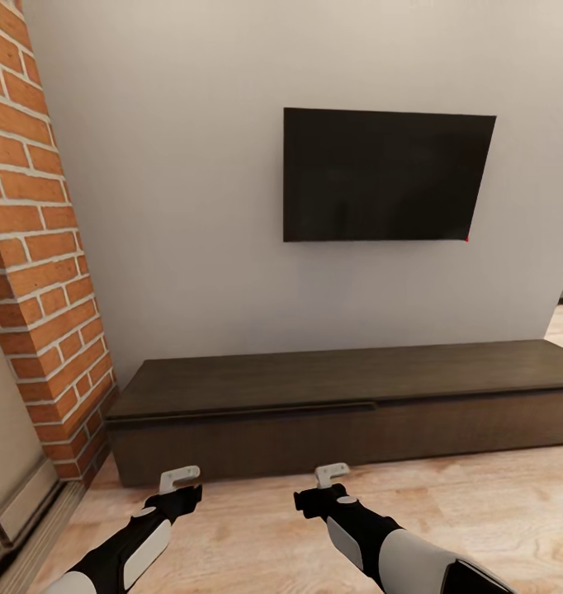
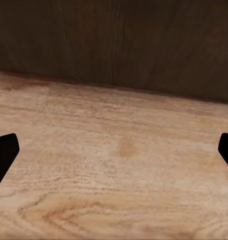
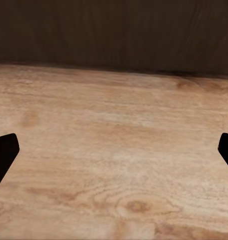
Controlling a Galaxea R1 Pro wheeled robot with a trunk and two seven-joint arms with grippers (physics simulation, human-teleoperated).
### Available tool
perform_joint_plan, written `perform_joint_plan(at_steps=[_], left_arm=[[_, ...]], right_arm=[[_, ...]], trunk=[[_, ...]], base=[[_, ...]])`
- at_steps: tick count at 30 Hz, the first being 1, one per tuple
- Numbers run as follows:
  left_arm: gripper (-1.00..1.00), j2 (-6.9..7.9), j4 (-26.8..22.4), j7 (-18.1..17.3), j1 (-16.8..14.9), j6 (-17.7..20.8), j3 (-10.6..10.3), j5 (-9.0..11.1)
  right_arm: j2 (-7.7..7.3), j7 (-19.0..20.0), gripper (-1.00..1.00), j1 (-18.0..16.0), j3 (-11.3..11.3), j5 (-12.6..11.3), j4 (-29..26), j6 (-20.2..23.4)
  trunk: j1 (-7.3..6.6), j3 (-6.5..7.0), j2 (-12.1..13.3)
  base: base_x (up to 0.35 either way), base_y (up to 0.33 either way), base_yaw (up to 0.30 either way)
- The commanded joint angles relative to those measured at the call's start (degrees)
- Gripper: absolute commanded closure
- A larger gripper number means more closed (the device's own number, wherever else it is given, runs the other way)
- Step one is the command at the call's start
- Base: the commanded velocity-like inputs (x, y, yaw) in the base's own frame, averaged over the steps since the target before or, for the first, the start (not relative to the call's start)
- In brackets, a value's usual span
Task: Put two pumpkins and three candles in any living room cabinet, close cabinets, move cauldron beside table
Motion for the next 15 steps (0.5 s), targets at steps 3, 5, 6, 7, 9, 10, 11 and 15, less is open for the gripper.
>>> perform_joint_plan(at_steps=[3,5,6,7,9,10,11,15], left_arm=[[-1.0,0.02,-0.2,0.6,0.0,0.2,-0.4,0.8],[-1.0,0.0,-0.1,0.6,-0.1,0.3,-0.4,1.3],[-1.0,0.0,-0.2,0.6,0.0,0.3,-0.4,1.5],[-1.0,0.0,-0.2,0.6,-0.1,0.3,-0.4,1.7],[-1.0,-0.05,-0.2,0.6,-0.1,0.5,-0.4,1.9],[-1.0,-0.1,-0.2,0.6,-0.1,0.9,-0.5,1.9],[-1.0,-0.12,-0.2,0.6,-0.1,1.2,-0.6,1.9],[-1.0,-0.11,-0.4,0.5,-0.1,3.4,-0.6,2.0]], right_arm=[[-0.01,-0.3,-1.0,0.0,0.5,-0.5,-0.1,0.1],[-0.01,-0.3,-1.0,0.0,0.5,-0.5,-0.1,0.1],[-0.01,-0.3,-1.0,0.0,0.5,-0.5,-0.1,0.1],[-0.01,-0.3,-1.0,0.0,0.5,-0.5,-0.1,0.1],[-0.01,-0.3,-1.0,0.0,0.5,-0.5,-0.1,0.1],[-0.01,-0.3,-1.0,0.0,0.5,-0.5,-0.1,0.1],[-0.01,-0.3,-1.0,0.0,0.5,-0.5,-0.1,0.1],[0.0,-0.3,-1.0,0.0,0.5,-0.6,-0.1,0.3]], trunk=[[-0.68,0.48,1.2],[-1.11,0.84,2.0],[-1.33,1.02,2.4],[-1.55,1.2,2.8],[-1.99,1.56,3.6],[-2.21,1.73,4.0],[-2.43,1.91,4.4],[-3.31,2.56,6.0]], base=[[0.0,0.0,-0.164],[0.0,0.0,-0.244],[0.0,0.0,-0.27],[0.0,0.0,-0.279],[0.0,0.0,-0.285],[0.0,0.0,-0.29],[0.0,0.0,-0.291],[0.0,0.0,-0.29]])
